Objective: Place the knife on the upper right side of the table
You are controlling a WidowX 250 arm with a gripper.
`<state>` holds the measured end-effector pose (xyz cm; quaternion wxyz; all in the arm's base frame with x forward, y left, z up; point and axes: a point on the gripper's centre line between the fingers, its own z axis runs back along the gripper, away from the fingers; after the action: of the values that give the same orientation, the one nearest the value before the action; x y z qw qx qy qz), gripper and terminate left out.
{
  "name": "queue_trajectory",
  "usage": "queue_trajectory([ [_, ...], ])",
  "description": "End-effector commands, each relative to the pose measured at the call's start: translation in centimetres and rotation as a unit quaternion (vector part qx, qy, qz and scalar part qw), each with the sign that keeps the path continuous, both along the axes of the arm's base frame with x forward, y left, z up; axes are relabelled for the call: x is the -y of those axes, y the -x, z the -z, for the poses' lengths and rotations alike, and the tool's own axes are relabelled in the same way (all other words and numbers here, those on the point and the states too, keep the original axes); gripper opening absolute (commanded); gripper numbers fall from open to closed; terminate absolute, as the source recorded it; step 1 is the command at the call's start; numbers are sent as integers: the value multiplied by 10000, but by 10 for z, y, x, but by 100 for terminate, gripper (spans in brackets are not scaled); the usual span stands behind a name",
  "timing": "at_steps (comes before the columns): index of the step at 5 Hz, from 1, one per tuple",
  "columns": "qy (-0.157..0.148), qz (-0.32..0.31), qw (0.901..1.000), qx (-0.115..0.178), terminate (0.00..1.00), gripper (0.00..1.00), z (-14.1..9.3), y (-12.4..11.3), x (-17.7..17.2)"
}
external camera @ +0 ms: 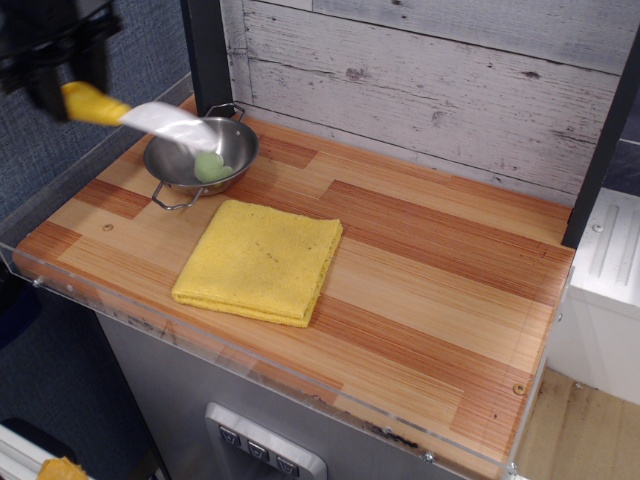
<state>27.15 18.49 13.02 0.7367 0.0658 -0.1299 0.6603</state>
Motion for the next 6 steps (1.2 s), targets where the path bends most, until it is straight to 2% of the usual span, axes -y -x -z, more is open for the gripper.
queue_trajectory([
  [1,-49,546,9972,516,0,0,-32,-33,50],
  [2,-29,960,9939,540,0,0,-24,-56,86],
  [4,44,1616,9863,341,0,0,18,-84,146],
  [5,136,1801,9831,310,0,0,39,-94,167],
  [6,57,1972,9799,284,0,0,55,-106,181],
])
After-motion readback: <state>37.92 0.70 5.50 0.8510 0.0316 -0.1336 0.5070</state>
